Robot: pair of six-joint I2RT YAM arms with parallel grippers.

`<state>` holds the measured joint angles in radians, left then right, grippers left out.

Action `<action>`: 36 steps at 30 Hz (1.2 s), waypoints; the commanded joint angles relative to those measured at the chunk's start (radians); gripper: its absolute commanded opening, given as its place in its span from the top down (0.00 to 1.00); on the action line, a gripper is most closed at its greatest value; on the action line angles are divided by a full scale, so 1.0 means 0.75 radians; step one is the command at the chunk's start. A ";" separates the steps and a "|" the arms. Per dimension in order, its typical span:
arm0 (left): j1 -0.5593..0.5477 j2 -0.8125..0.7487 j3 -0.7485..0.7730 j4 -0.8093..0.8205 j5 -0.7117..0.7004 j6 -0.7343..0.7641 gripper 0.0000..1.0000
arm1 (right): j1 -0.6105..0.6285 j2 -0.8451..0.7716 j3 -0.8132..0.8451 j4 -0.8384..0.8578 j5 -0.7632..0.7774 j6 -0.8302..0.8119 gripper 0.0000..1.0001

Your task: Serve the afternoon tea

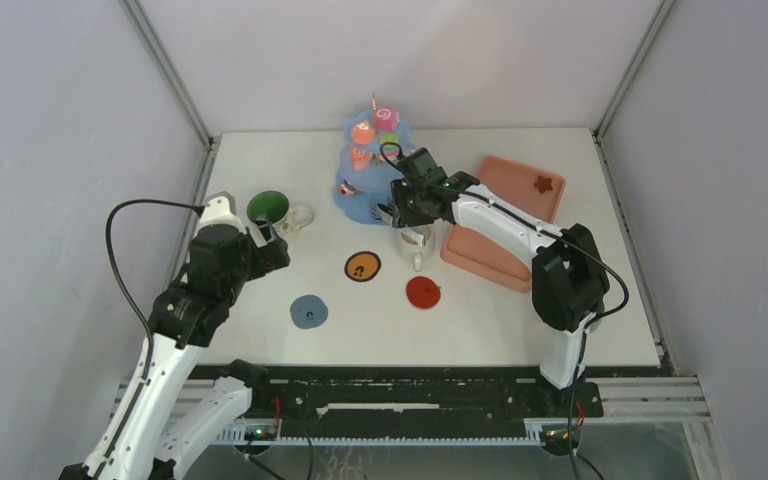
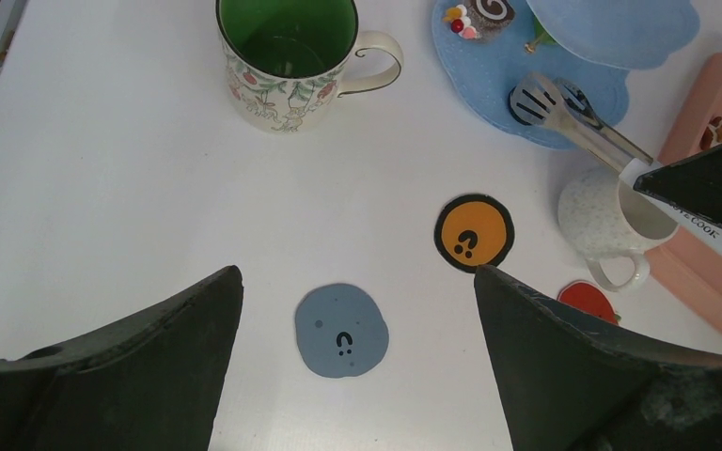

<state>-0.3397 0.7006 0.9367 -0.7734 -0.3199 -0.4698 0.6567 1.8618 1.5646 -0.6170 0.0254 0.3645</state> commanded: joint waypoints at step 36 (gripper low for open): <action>0.010 0.007 0.017 0.027 0.003 -0.001 0.03 | 0.046 -0.314 -0.156 0.087 0.110 0.001 0.51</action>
<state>-0.3397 0.7109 0.9367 -0.7731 -0.3191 -0.4702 0.6594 1.7054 1.4876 -0.6044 0.0875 0.3649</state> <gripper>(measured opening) 0.972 0.478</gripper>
